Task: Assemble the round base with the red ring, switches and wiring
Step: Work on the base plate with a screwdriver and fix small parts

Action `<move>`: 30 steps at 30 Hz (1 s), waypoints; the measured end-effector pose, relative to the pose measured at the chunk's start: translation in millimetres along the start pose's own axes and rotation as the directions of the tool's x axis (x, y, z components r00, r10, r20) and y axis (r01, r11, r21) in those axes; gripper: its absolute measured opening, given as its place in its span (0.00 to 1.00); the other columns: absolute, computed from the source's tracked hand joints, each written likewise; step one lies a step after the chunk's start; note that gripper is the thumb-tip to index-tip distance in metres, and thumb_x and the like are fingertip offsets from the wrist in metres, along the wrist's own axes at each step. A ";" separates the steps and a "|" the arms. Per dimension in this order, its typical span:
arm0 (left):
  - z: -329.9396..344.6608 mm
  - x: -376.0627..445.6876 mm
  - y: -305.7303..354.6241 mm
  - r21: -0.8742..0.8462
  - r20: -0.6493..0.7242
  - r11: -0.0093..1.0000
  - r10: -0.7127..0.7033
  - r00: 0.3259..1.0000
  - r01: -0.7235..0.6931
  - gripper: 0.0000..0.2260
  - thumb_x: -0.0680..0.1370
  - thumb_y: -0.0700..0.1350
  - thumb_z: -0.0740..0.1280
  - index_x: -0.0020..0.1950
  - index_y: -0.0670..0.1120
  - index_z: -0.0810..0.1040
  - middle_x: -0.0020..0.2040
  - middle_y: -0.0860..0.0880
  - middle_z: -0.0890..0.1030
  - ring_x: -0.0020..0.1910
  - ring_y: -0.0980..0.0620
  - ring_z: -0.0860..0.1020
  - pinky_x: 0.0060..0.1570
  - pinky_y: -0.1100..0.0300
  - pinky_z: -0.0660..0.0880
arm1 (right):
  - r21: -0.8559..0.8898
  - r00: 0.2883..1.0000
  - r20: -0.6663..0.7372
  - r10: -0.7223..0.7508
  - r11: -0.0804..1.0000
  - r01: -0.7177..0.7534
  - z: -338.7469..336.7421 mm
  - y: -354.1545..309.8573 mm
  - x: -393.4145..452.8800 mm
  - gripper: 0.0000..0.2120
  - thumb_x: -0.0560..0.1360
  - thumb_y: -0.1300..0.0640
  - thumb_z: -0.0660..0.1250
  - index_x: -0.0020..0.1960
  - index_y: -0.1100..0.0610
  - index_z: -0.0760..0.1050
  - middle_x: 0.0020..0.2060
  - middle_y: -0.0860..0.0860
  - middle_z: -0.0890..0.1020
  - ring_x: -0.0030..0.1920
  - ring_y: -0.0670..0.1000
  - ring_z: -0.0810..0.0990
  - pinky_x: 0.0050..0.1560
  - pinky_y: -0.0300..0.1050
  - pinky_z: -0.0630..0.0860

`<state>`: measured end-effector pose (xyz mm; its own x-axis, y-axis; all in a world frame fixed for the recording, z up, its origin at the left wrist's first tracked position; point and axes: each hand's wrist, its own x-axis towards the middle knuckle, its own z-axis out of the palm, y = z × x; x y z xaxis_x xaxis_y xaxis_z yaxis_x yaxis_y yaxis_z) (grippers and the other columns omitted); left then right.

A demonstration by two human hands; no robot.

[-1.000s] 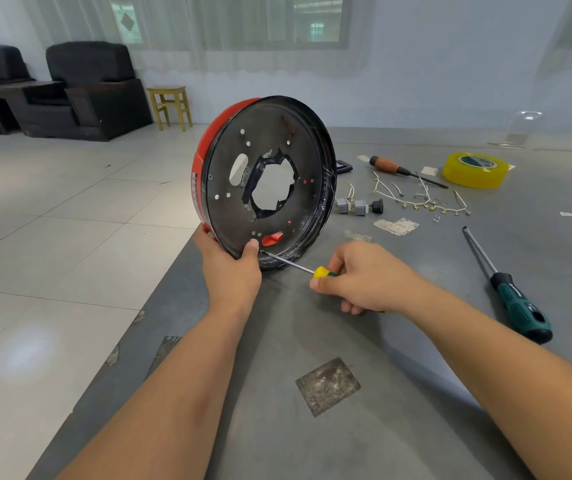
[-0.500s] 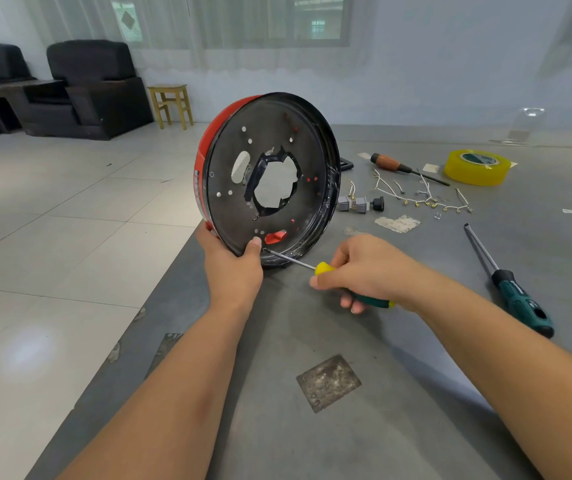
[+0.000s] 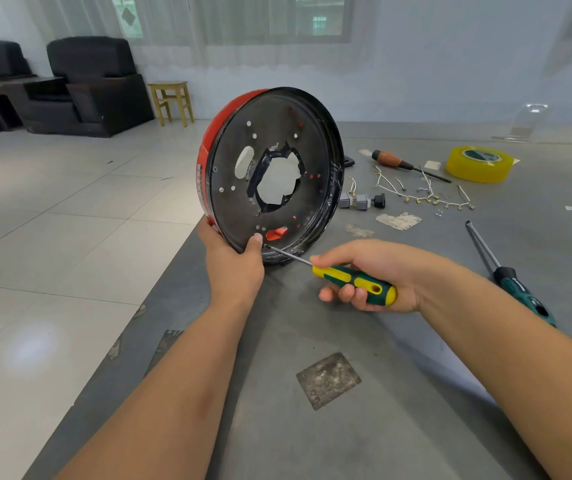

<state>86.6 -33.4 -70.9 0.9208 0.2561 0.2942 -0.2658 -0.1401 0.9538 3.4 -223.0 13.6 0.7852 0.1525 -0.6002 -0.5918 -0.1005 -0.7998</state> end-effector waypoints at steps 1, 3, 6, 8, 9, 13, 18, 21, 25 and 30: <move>0.1 -0.2 0.0 -0.002 -0.016 1.000 0.000 1.000 0.000 0.25 0.80 0.39 0.72 0.71 0.52 0.63 0.55 0.61 0.78 0.48 0.74 0.78 0.43 0.79 0.72 | -0.049 0.999 -0.021 -0.032 0.998 0.031 1.8 0.3 2.1 0.11 0.77 0.54 0.73 0.51 0.59 0.74 0.35 0.56 0.81 0.24 0.46 0.73 0.20 0.35 0.70; -0.6 0.3 0.4 -0.022 -0.038 1.000 -0.015 0.999 0.015 0.26 0.80 0.39 0.72 0.72 0.53 0.63 0.58 0.58 0.79 0.50 0.70 0.78 0.46 0.76 0.72 | -0.211 0.984 -0.115 -0.138 0.971 0.112 5.9 2.6 7.1 0.10 0.74 0.58 0.75 0.48 0.62 0.76 0.35 0.57 0.82 0.26 0.50 0.77 0.23 0.37 0.72; -2.2 3.3 -0.1 -0.061 -0.053 0.998 -0.037 0.998 0.034 0.26 0.80 0.38 0.72 0.68 0.56 0.63 0.58 0.60 0.78 0.48 0.74 0.78 0.49 0.70 0.72 | -0.424 0.921 -0.226 -0.318 0.883 0.201 8.6 5.9 12.3 0.12 0.74 0.56 0.76 0.48 0.63 0.78 0.37 0.60 0.86 0.35 0.57 0.86 0.31 0.45 0.82; -2.5 4.4 0.0 -0.060 -0.058 0.998 -0.033 0.998 0.029 0.26 0.79 0.39 0.72 0.70 0.55 0.63 0.59 0.58 0.78 0.48 0.76 0.77 0.49 0.70 0.72 | -0.693 0.838 -0.245 -0.487 0.693 0.200 9.7 9.1 12.4 0.13 0.76 0.47 0.72 0.48 0.57 0.78 0.38 0.55 0.87 0.40 0.58 0.87 0.39 0.52 0.84; -2.9 4.6 -0.1 -0.063 -0.062 0.998 -0.029 0.998 0.025 0.27 0.79 0.39 0.72 0.71 0.55 0.63 0.59 0.57 0.78 0.48 0.76 0.77 0.49 0.70 0.72 | -0.835 0.778 -0.247 -0.578 0.534 0.131 10.3 11.5 11.5 0.13 0.76 0.42 0.69 0.49 0.52 0.78 0.40 0.52 0.86 0.43 0.58 0.86 0.41 0.51 0.81; -4.0 6.3 -0.6 -0.111 -0.078 0.993 -0.048 0.996 0.040 0.26 0.79 0.38 0.72 0.68 0.57 0.63 0.57 0.62 0.78 0.47 0.76 0.78 0.54 0.65 0.75 | -0.983 0.531 -0.174 -0.829 0.119 -0.137 20.3 20.4 4.4 0.17 0.80 0.34 0.57 0.58 0.40 0.79 0.47 0.47 0.80 0.50 0.59 0.81 0.40 0.47 0.67; -4.8 8.7 0.2 -0.195 -0.084 0.974 -0.137 0.987 0.118 0.26 0.78 0.38 0.73 0.65 0.59 0.64 0.56 0.62 0.79 0.52 0.64 0.81 0.63 0.45 0.81 | -0.978 0.444 -0.099 -0.890 0.171 0.124 17.1 19.5 6.8 0.13 0.77 0.44 0.66 0.59 0.45 0.78 0.52 0.47 0.72 0.48 0.57 0.78 0.49 0.50 0.75; -4.9 11.3 1.9 -0.252 -0.098 0.955 -0.187 0.977 0.158 0.26 0.78 0.37 0.73 0.65 0.59 0.64 0.55 0.62 0.78 0.54 0.56 0.81 0.63 0.42 0.80 | -0.874 0.433 -0.137 -0.891 0.314 0.371 6.2 14.8 9.5 0.10 0.70 0.53 0.73 0.51 0.45 0.79 0.50 0.44 0.73 0.49 0.44 0.75 0.52 0.38 0.72; -3.7 13.1 3.3 -0.305 -0.109 0.934 -0.227 0.968 0.184 0.26 0.79 0.36 0.72 0.67 0.56 0.64 0.55 0.61 0.78 0.55 0.54 0.81 0.63 0.41 0.81 | -0.749 0.247 -0.280 -0.928 0.372 0.549 -3.4 10.7 12.9 0.11 0.67 0.55 0.79 0.45 0.44 0.81 0.47 0.41 0.79 0.50 0.39 0.77 0.46 0.25 0.68; -4.2 13.5 3.7 -0.316 -0.114 0.927 -0.248 0.962 0.201 0.26 0.78 0.36 0.73 0.68 0.54 0.65 0.55 0.59 0.79 0.56 0.52 0.82 0.62 0.42 0.81 | -0.751 0.190 -0.195 -0.962 0.271 0.602 -8.2 14.4 15.9 0.15 0.74 0.62 0.73 0.58 0.50 0.80 0.52 0.45 0.79 0.50 0.46 0.81 0.50 0.37 0.81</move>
<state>96.8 -26.5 -63.1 0.9192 0.3902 0.0534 -0.1513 0.2244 0.9627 8.8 -230.1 -7.6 0.7542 -0.0662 0.6532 0.4492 -0.6736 -0.5869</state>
